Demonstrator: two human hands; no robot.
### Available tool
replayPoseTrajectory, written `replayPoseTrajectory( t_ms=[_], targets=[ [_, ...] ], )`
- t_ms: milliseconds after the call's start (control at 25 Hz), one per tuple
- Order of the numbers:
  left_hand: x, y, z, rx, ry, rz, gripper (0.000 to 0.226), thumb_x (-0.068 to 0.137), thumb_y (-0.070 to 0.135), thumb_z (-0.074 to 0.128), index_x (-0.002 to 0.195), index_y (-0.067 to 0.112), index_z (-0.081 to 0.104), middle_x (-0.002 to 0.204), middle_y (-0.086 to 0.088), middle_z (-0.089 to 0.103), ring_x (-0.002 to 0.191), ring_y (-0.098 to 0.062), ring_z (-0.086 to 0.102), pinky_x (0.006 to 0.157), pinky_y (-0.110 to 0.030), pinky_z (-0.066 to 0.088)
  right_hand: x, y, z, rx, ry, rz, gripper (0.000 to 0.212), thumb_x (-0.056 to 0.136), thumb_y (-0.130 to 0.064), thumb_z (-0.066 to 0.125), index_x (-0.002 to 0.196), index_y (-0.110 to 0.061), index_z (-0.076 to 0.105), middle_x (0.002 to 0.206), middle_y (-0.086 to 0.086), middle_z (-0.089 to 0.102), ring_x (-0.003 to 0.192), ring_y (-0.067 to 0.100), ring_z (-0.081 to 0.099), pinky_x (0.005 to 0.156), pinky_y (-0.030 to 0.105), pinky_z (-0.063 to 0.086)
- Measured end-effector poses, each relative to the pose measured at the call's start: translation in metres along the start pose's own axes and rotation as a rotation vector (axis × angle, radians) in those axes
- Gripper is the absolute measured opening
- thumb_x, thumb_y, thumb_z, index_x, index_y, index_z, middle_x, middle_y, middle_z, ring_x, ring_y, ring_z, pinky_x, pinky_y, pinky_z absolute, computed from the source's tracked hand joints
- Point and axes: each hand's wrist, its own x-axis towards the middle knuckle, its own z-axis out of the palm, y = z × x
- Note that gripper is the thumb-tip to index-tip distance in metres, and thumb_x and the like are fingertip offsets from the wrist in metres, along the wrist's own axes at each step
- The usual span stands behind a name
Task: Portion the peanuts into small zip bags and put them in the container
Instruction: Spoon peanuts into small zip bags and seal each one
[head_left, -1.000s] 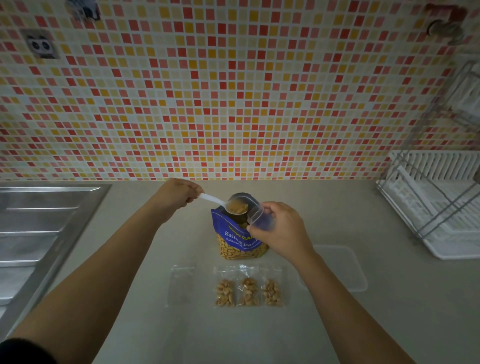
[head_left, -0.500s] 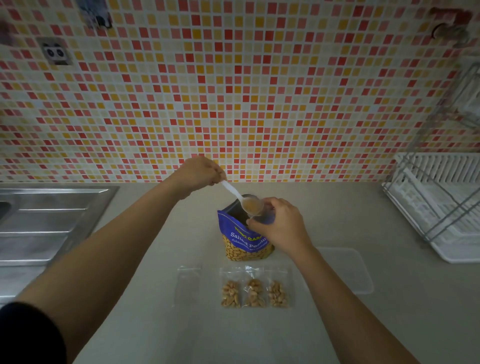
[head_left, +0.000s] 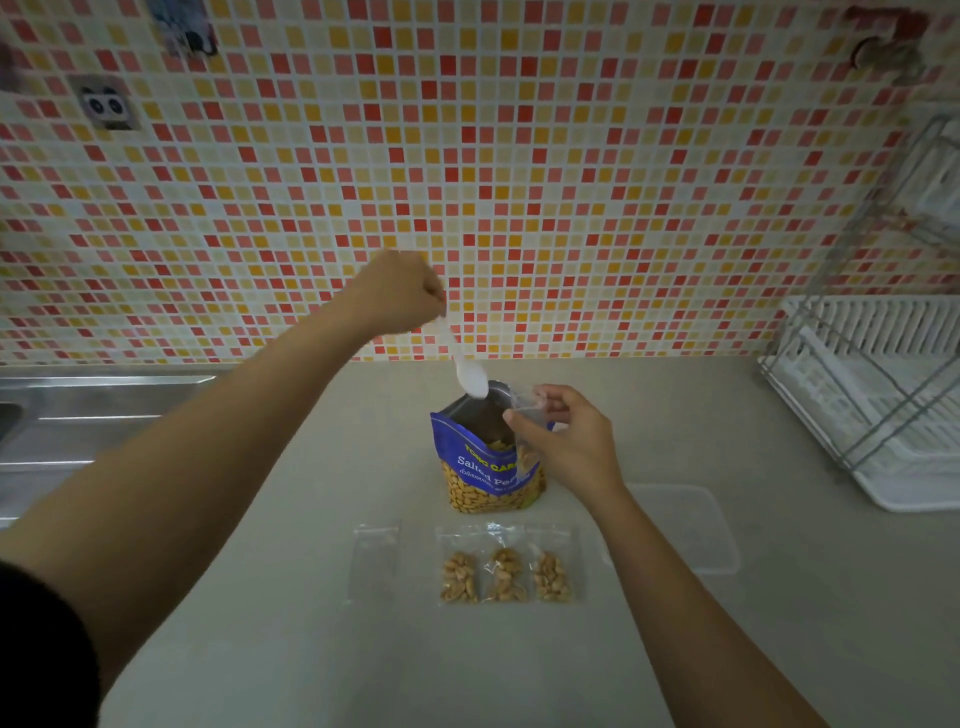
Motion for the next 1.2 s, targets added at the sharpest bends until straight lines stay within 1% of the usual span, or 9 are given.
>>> replayPoseTrajectory(
  t_ms=[120, 280, 480, 600, 720, 840, 960, 1040, 1200],
  targets=[
    [-0.012, -0.005, 0.062, 0.078, -0.185, 0.045, 0.025, 0.093, 0.020, 0.051, 0.110, 0.010, 0.067, 0.111, -0.006, 0.068, 0.099, -0.020, 0.062, 0.088, -0.028, 0.047, 0.000, 0.010, -0.002, 0.076, -0.013, 0.043, 0.044, 0.071, -0.031, 0.078, 0.110, -0.019, 0.061, 0.097, -0.008, 0.064, 0.085, -0.004, 0.059, 0.065, 0.005, 0.046],
    [-0.016, 0.014, 0.115, 0.252, -0.301, 0.080, 0.025, 0.094, 0.015, 0.049, 0.110, 0.002, 0.062, 0.103, -0.013, 0.065, 0.094, -0.026, 0.064, 0.074, -0.028, 0.049, 0.001, 0.022, -0.003, 0.113, -0.030, 0.089, 0.039, 0.072, -0.030, 0.078, 0.106, -0.023, 0.060, 0.098, -0.005, 0.066, 0.091, 0.008, 0.063, 0.070, 0.016, 0.049],
    [-0.009, 0.025, 0.134, 0.016, -0.338, -0.043, 0.028, 0.091, 0.016, 0.044, 0.091, -0.001, 0.066, 0.069, -0.005, 0.057, 0.066, -0.020, 0.054, 0.057, -0.025, 0.043, 0.004, 0.030, -0.005, 0.155, -0.050, 0.106, 0.038, 0.071, -0.028, 0.079, 0.104, -0.023, 0.061, 0.101, -0.001, 0.068, 0.096, 0.013, 0.064, 0.083, 0.030, 0.053],
    [-0.006, 0.014, 0.136, -0.183, -0.314, -0.136, 0.024, 0.088, 0.015, 0.048, 0.092, 0.003, 0.069, 0.084, -0.007, 0.069, 0.071, -0.017, 0.059, 0.058, -0.023, 0.047, 0.004, 0.030, -0.006, 0.154, -0.065, 0.107, 0.039, 0.071, -0.029, 0.079, 0.105, -0.023, 0.061, 0.101, -0.003, 0.068, 0.097, 0.012, 0.064, 0.082, 0.028, 0.052],
    [-0.009, 0.002, 0.127, -0.494, -0.268, -0.266, 0.013, 0.087, 0.010, 0.053, 0.081, 0.007, 0.064, 0.083, -0.008, 0.066, 0.074, -0.018, 0.061, 0.074, -0.032, 0.055, 0.002, 0.028, -0.007, 0.148, -0.080, 0.101, 0.040, 0.072, -0.029, 0.079, 0.106, -0.022, 0.060, 0.101, -0.004, 0.067, 0.097, 0.012, 0.063, 0.080, 0.025, 0.051],
    [-0.015, -0.008, 0.116, -0.681, -0.223, -0.327, 0.018, 0.088, 0.005, 0.053, 0.094, 0.002, 0.069, 0.085, -0.007, 0.062, 0.070, -0.012, 0.058, 0.072, -0.025, 0.053, 0.000, 0.025, -0.009, 0.126, -0.099, 0.085, 0.040, 0.072, -0.030, 0.079, 0.106, -0.023, 0.059, 0.098, -0.010, 0.065, 0.095, 0.008, 0.063, 0.075, 0.020, 0.050],
    [-0.018, -0.018, 0.111, -0.733, -0.187, -0.413, 0.021, 0.088, 0.001, 0.050, 0.099, -0.001, 0.068, 0.081, -0.002, 0.061, 0.082, -0.014, 0.056, 0.076, -0.027, 0.050, -0.004, 0.021, -0.009, 0.092, -0.123, 0.067, 0.043, 0.070, -0.032, 0.079, 0.107, -0.024, 0.058, 0.099, -0.012, 0.064, 0.092, 0.002, 0.061, 0.072, 0.017, 0.050],
    [-0.021, -0.025, 0.109, -0.776, -0.174, -0.463, 0.018, 0.090, 0.003, 0.049, 0.093, 0.001, 0.067, 0.077, -0.002, 0.060, 0.084, -0.014, 0.054, 0.072, -0.026, 0.048, -0.005, 0.019, -0.008, 0.043, -0.117, 0.043, 0.047, 0.070, -0.034, 0.079, 0.111, -0.023, 0.058, 0.101, -0.011, 0.064, 0.091, 0.000, 0.059, 0.072, 0.016, 0.050],
    [-0.028, -0.041, 0.109, -0.842, -0.172, -0.521, 0.019, 0.093, 0.007, 0.048, 0.093, 0.001, 0.066, 0.070, -0.004, 0.055, 0.065, -0.011, 0.043, 0.057, -0.019, 0.037, -0.007, 0.016, -0.008, -0.041, -0.091, -0.001, 0.051, 0.069, -0.036, 0.079, 0.113, -0.021, 0.059, 0.104, -0.008, 0.063, 0.090, -0.002, 0.058, 0.070, 0.013, 0.047]
  ],
)
